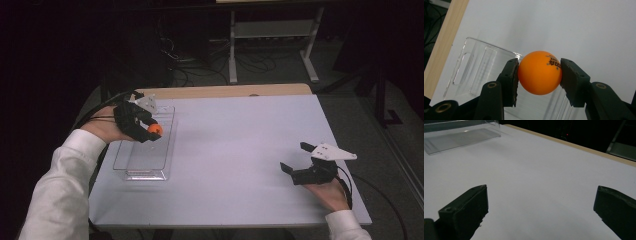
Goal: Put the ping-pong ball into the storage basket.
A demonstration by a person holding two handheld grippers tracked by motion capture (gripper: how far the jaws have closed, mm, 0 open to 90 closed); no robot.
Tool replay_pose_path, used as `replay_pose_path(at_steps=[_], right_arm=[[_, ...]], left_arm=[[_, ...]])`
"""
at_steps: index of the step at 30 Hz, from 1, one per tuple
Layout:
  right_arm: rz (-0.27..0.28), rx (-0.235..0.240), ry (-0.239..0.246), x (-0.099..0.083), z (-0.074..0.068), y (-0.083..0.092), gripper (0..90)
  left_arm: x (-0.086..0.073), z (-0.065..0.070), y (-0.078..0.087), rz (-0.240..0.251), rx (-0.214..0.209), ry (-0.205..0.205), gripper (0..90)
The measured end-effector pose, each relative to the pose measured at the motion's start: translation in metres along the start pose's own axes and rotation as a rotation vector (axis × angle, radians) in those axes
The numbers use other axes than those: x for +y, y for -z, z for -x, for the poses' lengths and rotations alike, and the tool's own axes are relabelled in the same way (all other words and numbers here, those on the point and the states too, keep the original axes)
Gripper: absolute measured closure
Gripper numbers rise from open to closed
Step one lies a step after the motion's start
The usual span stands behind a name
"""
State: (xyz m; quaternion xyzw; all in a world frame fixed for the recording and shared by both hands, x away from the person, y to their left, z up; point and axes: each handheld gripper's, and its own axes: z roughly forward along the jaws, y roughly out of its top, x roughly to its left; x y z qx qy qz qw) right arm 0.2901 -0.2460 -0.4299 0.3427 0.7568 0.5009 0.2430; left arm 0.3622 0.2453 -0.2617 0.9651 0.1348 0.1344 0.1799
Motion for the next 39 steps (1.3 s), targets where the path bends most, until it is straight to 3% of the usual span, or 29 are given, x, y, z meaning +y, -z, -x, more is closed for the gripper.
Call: replay_pose_path(at_steps=[16,39], right_arm=[[-0.005,0.0,0.002,0.0,0.0,0.0,0.0],[-0.009,0.002,0.0,0.0,-0.001,-0.001,0.0]], left_arm=[[-0.004,0.006,-0.007,-0.047,-0.015,-0.033,51.0],[-0.016,0.009,-0.029,-0.069,-0.055,-0.018,50.9]])
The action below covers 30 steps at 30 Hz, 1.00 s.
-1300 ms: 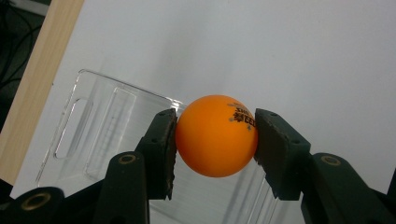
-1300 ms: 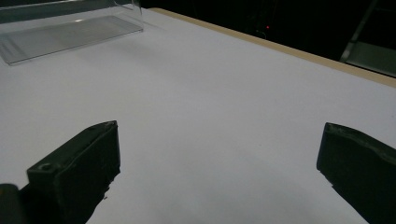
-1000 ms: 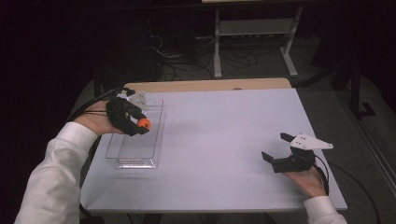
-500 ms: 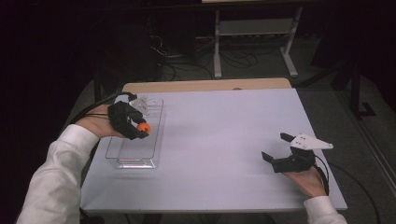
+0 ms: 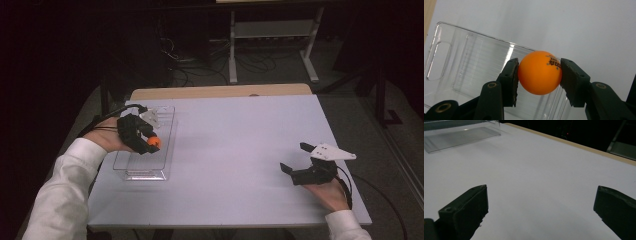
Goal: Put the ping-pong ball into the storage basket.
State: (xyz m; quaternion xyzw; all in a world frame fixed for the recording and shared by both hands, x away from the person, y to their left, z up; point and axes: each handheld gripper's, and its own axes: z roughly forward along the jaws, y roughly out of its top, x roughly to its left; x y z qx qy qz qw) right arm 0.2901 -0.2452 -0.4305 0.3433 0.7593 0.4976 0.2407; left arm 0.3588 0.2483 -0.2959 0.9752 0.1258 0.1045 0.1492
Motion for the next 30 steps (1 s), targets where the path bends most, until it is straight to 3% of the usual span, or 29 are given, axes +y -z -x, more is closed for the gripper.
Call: replay_pose_path(at_steps=[30], right_arm=[[0.004,-0.002,0.003,0.0,0.001,0.001,0.0]], left_arm=[[-0.02,-0.001,-0.042,-0.003,-0.063,0.038,50.9]])
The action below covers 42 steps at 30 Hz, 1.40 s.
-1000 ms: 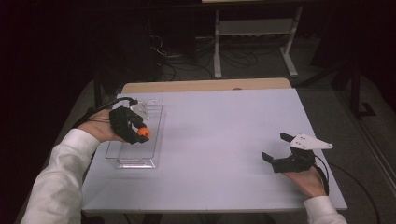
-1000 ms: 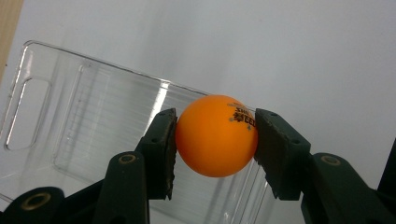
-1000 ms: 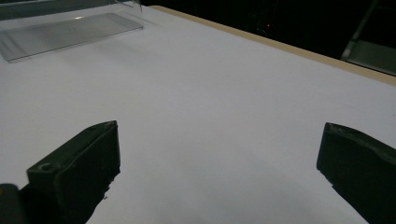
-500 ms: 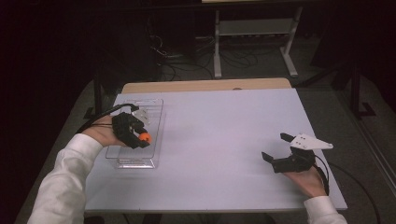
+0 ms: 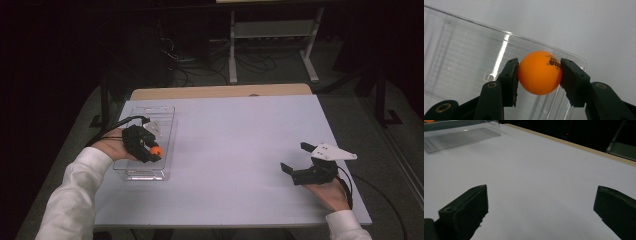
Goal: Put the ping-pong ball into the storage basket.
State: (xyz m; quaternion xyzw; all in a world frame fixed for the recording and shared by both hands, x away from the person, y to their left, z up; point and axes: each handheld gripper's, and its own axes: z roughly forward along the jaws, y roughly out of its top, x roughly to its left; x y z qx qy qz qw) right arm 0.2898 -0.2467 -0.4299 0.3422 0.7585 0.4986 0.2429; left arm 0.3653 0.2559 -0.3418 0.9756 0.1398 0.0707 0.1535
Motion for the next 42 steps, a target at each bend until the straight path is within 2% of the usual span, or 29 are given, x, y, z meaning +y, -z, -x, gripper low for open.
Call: replay_pose_path(at_steps=[12,42], right_arm=[[0.001,-0.002,0.0,0.0,0.0,0.0,0.0],[-0.002,-0.004,-0.004,-0.001,0.001,0.001,0.0]], left_arm=[[-0.007,-0.003,-0.01,-0.007,-0.015,0.021,50.9],[-0.009,-0.007,-0.037,-0.037,-0.057,0.03,50.9]])
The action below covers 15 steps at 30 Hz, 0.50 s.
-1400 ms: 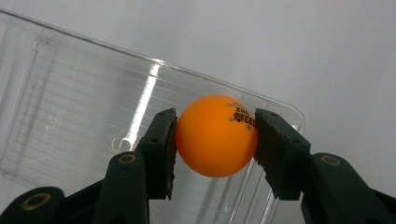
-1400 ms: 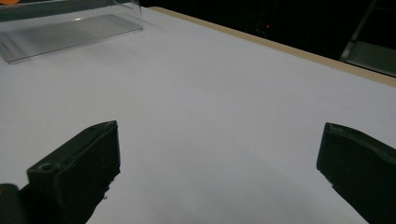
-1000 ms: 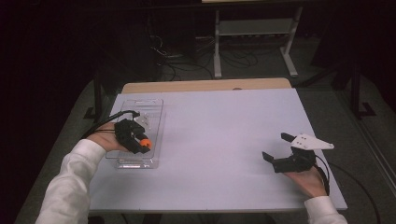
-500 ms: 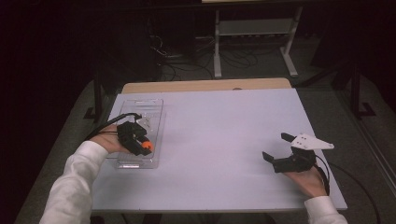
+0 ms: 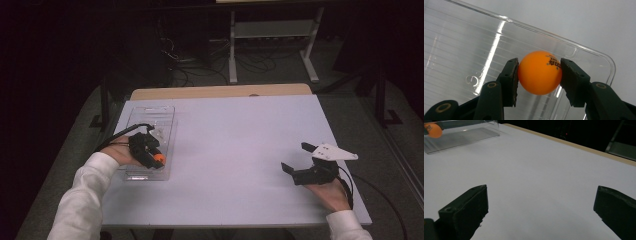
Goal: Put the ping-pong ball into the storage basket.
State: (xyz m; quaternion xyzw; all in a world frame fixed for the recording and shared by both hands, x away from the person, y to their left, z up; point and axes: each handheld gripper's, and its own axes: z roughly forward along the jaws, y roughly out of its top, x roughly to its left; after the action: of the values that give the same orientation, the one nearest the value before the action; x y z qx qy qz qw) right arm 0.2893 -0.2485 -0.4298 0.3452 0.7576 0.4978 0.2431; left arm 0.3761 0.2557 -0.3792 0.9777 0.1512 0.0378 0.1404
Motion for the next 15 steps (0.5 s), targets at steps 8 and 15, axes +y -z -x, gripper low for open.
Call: replay_pose_path(at_steps=[8,15], right_arm=[[-0.001,0.0,-0.001,-0.0002,0.0004,0.0003,0.0],[-0.003,-0.001,0.0,-0.0004,0.0007,0.0003,0.0]], left_arm=[[0.0011,-0.001,-0.0039,-0.01,-0.002,-0.002,50.8],[-0.0004,-0.0008,-0.0047,-0.013,0.007,0.007,48.7]])
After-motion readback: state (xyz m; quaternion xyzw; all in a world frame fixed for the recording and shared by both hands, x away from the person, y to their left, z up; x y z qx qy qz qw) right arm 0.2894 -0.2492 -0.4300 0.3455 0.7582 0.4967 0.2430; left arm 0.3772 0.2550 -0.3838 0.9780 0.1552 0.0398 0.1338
